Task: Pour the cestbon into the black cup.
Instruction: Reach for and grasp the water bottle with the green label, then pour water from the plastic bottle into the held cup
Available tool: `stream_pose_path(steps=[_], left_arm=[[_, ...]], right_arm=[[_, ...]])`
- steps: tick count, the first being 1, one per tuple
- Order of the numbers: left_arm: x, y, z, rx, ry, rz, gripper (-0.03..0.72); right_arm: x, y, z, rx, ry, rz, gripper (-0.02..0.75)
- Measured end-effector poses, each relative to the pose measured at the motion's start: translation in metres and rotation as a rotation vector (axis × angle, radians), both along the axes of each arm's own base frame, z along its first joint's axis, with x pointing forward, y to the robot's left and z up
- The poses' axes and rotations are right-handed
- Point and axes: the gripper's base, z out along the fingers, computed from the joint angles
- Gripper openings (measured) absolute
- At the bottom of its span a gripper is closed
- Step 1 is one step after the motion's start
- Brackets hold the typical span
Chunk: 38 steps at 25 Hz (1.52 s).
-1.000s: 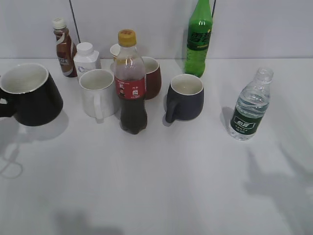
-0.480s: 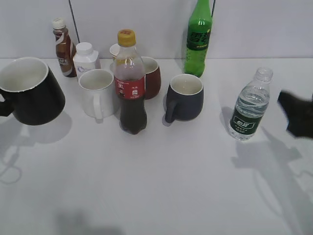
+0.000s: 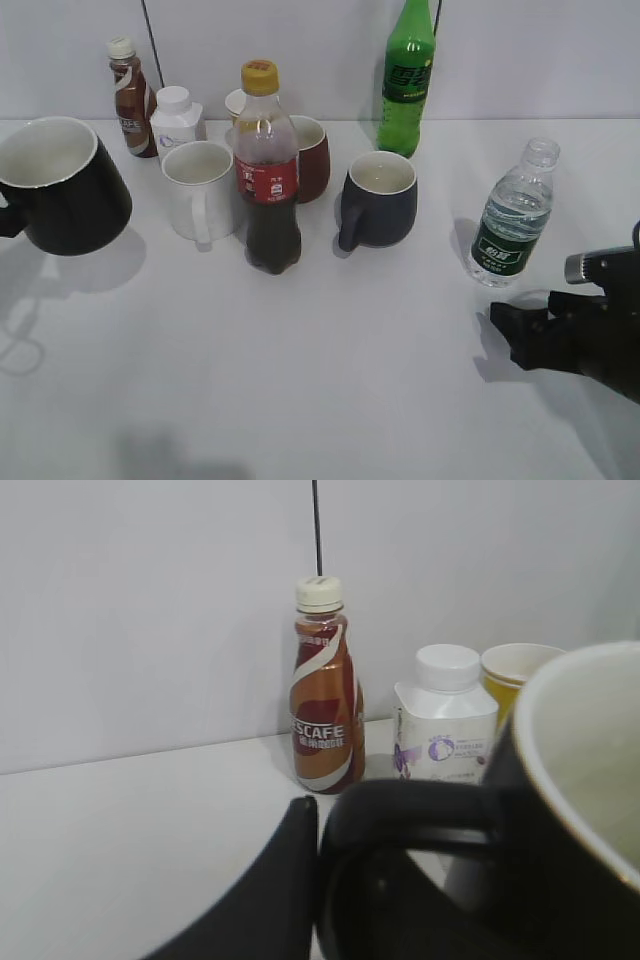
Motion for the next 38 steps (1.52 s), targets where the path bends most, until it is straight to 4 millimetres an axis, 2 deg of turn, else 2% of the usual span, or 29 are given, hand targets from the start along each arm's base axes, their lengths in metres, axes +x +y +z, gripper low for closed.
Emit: stream_pose_path(steps=[4, 11, 13, 14, 17, 21, 23, 25, 33, 38], left_arm=[[0.000, -0.001, 0.000, 0.001, 0.000, -0.004, 0.050], [-0.001, -0.003, 0.000, 0.009, 0.000, -0.028, 0.050], [-0.001, -0.004, 0.000, 0.011, 0.000, -0.037, 0.050], [-0.001, -0.005, 0.000, 0.012, 0.000, -0.041, 0.050], [-0.001, -0.011, 0.000, 0.011, 0.000, -0.065, 0.050], [-0.002, -0.034, -0.002, 0.042, 0.069, -0.155, 0.050], [-0.001, -0.050, 0.000, 0.081, 0.133, -0.209, 0.050], [-0.002, -0.064, 0.006, 0.113, 0.171, -0.251, 0.050], [-0.001, -0.102, 0.031, 0.174, 0.230, -0.345, 0.050], [-0.003, -0.126, 0.037, 0.208, 0.295, -0.399, 0.050]], right_arm=[[0.013, 0.002, 0.001, 0.011, -0.040, -0.001, 0.622], [0.053, 0.009, 0.015, 0.034, -0.183, 0.013, 0.621], [0.067, 0.011, 0.020, 0.039, -0.226, 0.011, 0.567], [0.070, 0.011, 0.021, 0.036, -0.228, 0.007, 0.505], [0.073, 0.011, 0.021, 0.017, -0.236, 0.010, 0.499], [0.072, 0.015, 0.027, -0.010, -0.223, 0.042, 0.499], [0.069, 0.019, 0.036, -0.058, -0.209, 0.071, 0.499], [0.066, 0.027, 0.054, -0.123, -0.240, 0.117, 0.499], [0.053, 0.077, 0.127, -0.412, -0.328, 0.303, 0.499], [0.054, 0.105, 0.149, -0.543, -0.372, 0.441, 0.499]])
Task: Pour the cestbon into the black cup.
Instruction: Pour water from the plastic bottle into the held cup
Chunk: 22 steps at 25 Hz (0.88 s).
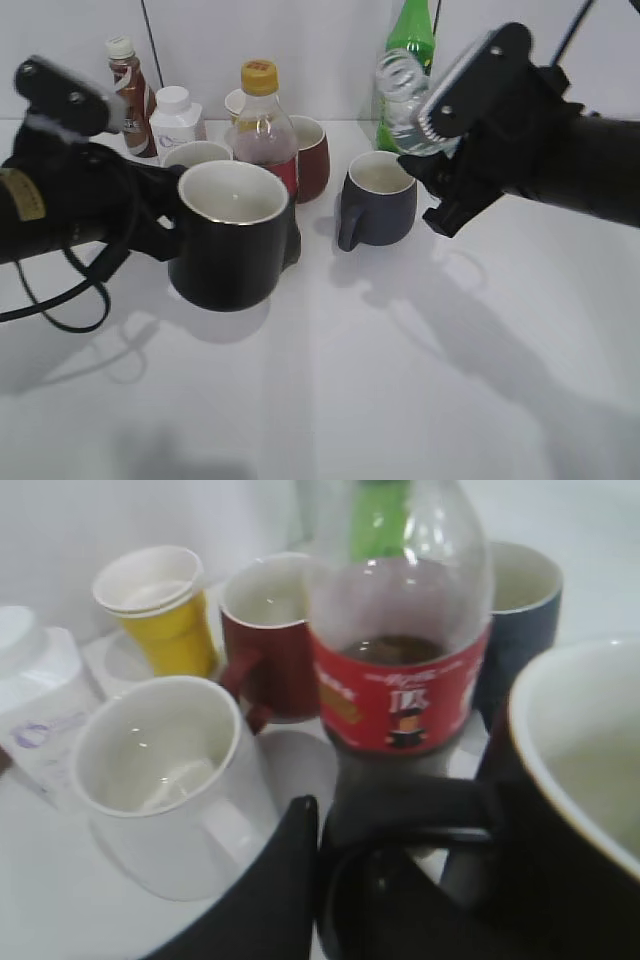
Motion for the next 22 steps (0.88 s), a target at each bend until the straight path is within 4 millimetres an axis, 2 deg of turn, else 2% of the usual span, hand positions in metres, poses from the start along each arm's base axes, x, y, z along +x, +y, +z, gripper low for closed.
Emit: stream_pose_path(steps=[4, 11, 17, 22], left_arm=[[0.000, -0.012, 0.006, 0.009, 0.031, -0.015, 0.050], [-0.001, -0.028, 0.016, -0.005, 0.030, -0.049, 0.050], [-0.002, -0.041, 0.024, -0.005, 0.031, -0.076, 0.050], [-0.001, -0.051, 0.022, 0.019, 0.058, -0.099, 0.050]], right_arm=[[0.004, 0.010, 0.011, -0.094, -0.036, 0.067, 0.499], [0.001, 0.021, 0.016, -0.225, -0.119, 0.164, 0.499], [-0.001, 0.022, 0.015, -0.342, -0.177, 0.225, 0.499], [0.000, 0.023, 0.016, -0.408, -0.221, 0.256, 0.499]])
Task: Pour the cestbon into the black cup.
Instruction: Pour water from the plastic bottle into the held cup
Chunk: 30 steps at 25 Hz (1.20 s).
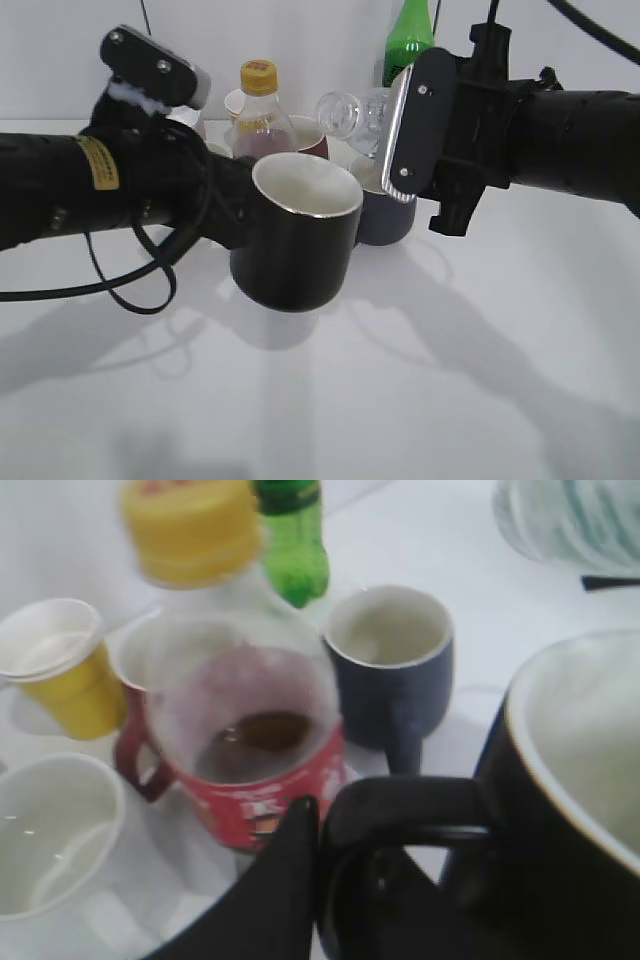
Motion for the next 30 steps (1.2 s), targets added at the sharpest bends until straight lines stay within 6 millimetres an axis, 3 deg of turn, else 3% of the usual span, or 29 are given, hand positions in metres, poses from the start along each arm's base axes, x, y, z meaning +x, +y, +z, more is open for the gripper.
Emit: stream_pose_path(steps=[17, 30], left_arm=[[-0.0013, -0.0039, -0.0032, 0.007, 0.012, -0.011, 0.050], [-0.0013, -0.0039, -0.0032, 0.008, 0.012, -0.011, 0.050]], right_arm=[[0.0032, 0.0011, 0.0087, -0.230, -0.255, 0.110, 0.499], [0.0033, 0.0011, 0.0091, -0.269, -0.284, 0.126, 0.499]])
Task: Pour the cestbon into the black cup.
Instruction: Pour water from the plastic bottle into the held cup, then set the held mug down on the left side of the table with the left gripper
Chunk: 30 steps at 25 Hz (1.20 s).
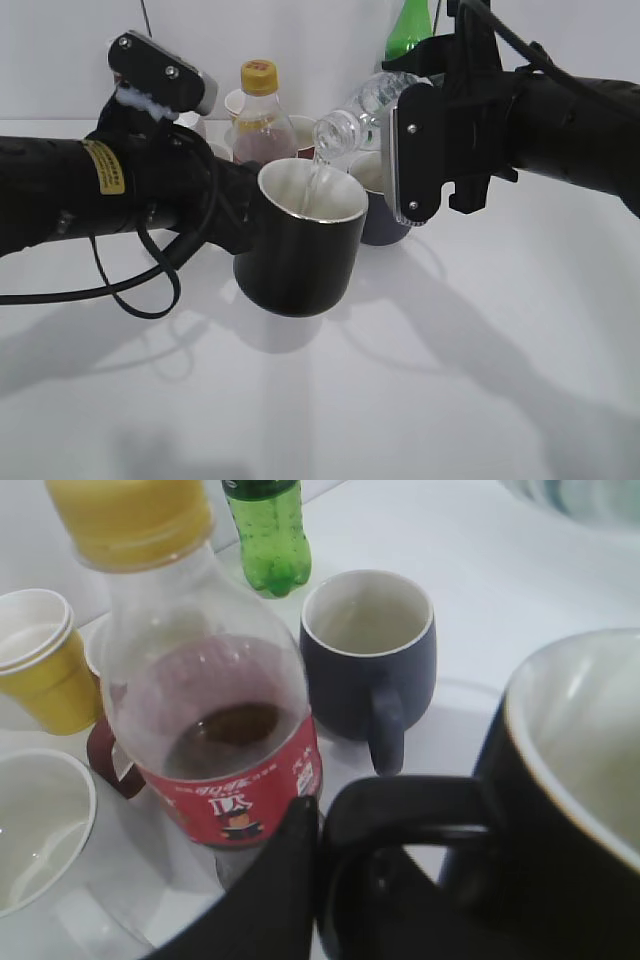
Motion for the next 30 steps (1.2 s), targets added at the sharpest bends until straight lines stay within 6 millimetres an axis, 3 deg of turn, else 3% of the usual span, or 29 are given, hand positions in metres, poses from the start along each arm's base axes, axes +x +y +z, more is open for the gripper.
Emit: stream_pose_path(steps=[10, 18, 23, 27, 30], left_arm=[[0.000, 0.000, 0.000, 0.000, 0.000, 0.000, 0.050], [0.001, -0.002, 0.003, -0.029, -0.030, -0.006, 0.050], [0.000, -0.001, 0.005, -0.041, -0.041, -0.006, 0.050], [-0.009, 0.020, 0.015, -0.144, -0.092, 0.060, 0.050], [-0.010, 0.056, 0.021, -0.227, -0.150, 0.191, 0.050]], right_arm=[[0.001, -0.002, 0.000, 0.062, 0.041, -0.043, 0.499], [-0.005, -0.003, -0.013, 0.396, 0.424, -0.216, 0.499], [-0.007, -0.008, 0.005, 0.759, 0.557, -0.315, 0.499], [0.007, -0.036, 0.015, 1.018, 0.582, -0.441, 0.499], [0.015, -0.064, 0.008, 1.158, 0.570, -0.540, 0.499]])
